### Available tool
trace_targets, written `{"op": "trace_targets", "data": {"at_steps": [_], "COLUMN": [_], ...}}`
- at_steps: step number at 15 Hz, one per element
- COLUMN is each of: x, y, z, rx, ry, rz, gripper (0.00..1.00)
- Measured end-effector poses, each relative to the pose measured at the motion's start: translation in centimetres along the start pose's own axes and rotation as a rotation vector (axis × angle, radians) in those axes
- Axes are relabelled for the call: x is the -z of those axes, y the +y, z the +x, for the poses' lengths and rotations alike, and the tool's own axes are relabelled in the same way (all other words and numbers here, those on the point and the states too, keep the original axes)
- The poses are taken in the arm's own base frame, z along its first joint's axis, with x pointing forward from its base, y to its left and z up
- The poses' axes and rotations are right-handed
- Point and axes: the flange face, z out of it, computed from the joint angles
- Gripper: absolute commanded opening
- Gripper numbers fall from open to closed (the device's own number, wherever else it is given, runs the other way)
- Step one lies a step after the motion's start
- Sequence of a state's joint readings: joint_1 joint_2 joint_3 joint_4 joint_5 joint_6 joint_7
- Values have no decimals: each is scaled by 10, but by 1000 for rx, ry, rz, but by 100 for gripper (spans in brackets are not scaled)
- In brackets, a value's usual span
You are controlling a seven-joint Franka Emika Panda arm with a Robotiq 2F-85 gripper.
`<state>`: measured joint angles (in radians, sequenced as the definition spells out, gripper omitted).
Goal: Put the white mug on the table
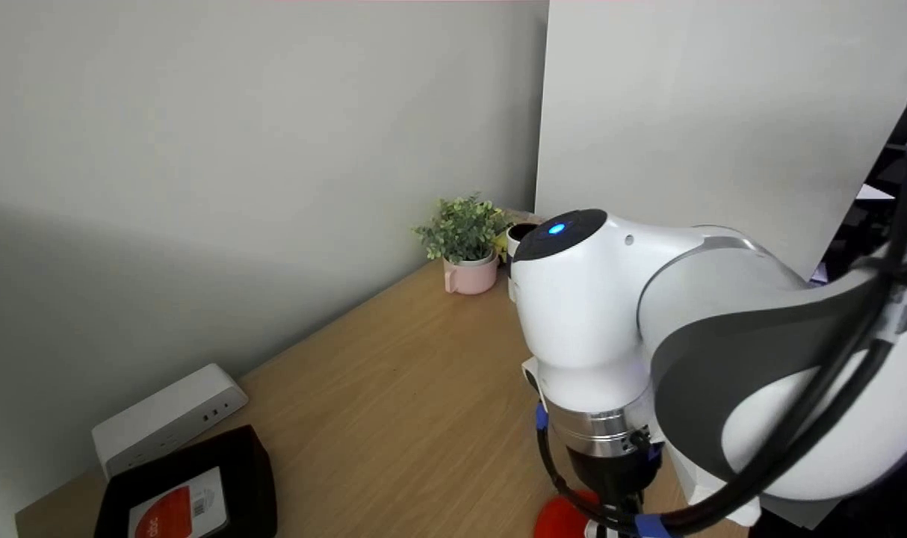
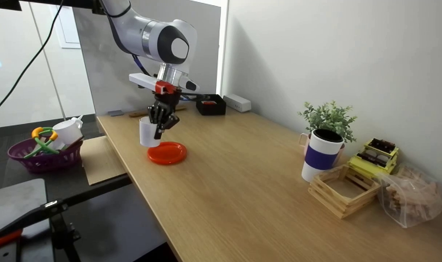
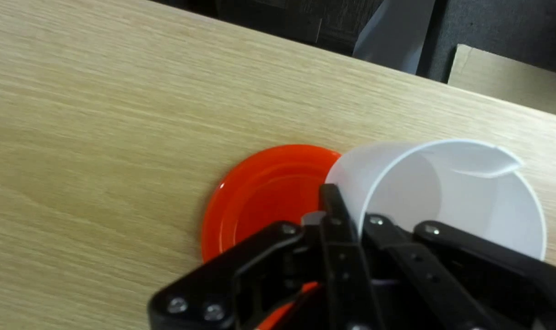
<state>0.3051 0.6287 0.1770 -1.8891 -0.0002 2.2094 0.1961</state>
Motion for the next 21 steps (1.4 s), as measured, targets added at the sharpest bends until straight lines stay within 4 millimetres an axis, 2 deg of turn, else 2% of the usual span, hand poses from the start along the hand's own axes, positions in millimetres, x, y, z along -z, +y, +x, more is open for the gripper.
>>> {"op": "trace_targets", "data": {"at_steps": [4, 8, 14, 21], "x": [13, 28, 44, 35], "y": [5, 26, 84, 156], "z": [-21, -36, -45, -51], "rx": [-54, -102, -201, -266], "ry": [20, 46, 73, 112], "rz": [-19, -28, -16, 71], "gripper": [0, 0, 0, 0]}}
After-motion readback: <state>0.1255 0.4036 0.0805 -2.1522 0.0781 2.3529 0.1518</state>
